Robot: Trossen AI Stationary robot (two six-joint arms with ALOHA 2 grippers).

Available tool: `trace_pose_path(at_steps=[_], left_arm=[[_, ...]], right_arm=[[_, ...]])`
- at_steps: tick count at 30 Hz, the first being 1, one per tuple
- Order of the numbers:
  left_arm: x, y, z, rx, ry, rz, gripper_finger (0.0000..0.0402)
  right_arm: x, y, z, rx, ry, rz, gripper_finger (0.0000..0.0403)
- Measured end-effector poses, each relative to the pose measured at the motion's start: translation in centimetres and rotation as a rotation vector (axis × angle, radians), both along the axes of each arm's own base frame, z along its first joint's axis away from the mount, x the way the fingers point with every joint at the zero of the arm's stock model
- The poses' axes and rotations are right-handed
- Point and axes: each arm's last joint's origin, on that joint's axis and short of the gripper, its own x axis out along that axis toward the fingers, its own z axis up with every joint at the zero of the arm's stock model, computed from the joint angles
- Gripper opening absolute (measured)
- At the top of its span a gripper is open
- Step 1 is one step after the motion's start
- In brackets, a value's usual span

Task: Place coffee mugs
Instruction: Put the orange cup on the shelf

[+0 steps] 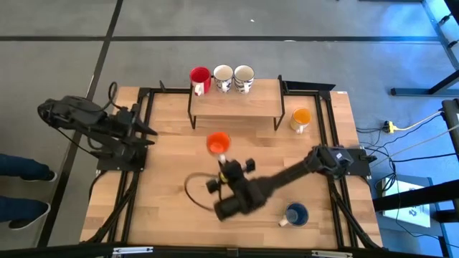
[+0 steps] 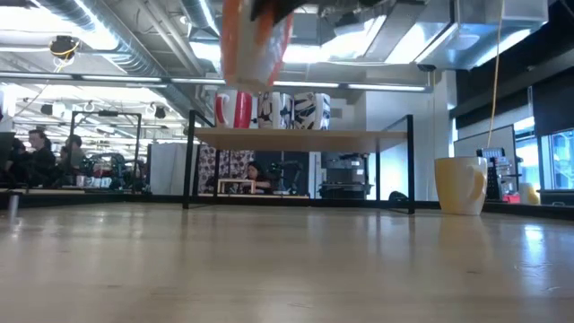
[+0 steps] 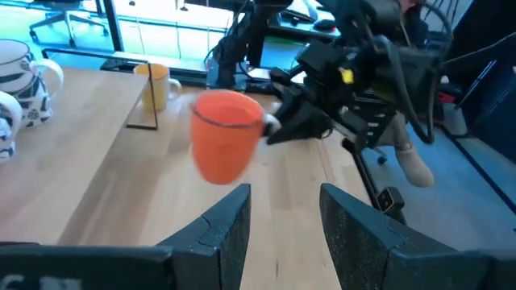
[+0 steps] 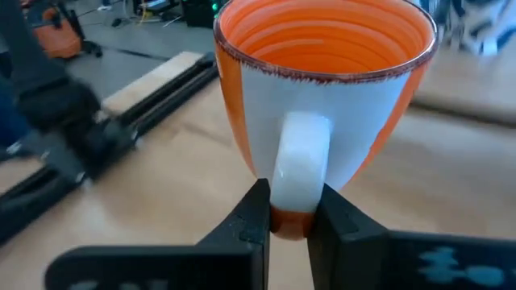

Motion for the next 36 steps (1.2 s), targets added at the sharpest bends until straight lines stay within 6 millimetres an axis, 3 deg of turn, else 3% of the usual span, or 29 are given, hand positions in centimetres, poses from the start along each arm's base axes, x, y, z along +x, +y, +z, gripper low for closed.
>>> trace_pose_path(at_steps=[5, 11, 22, 27, 36], left_arm=[[-0.5, 0.2, -0.1, 0.011, 0.004, 0.012, 0.0144], [-0.3, 0.3, -0.2, 0.023, 0.007, 0.035, 0.0144], [-0.3, 0.3, -0.1, 0.024, 0.006, 0.042, 0.0144], [-0.3, 0.3, -0.1, 0.027, 0.005, 0.048, 0.0144], [-0.3, 0.3, -0.1, 0.031, 0.003, 0.062, 0.0144]], right_arm=[[2.3, -4.1, 2.2, -0.036, 0.008, -0.023, 0.003], [4.7, -9.3, 2.9, -0.017, 0.01, -0.032, 0.003], [6.1, -16.7, 3.3, -0.044, 0.038, -0.116, 0.003], [6.6, -18.8, 2.7, -0.011, 0.054, -0.105, 0.003], [7.7, -19.2, 0.7, 0.025, 0.062, -0.069, 0.003]])
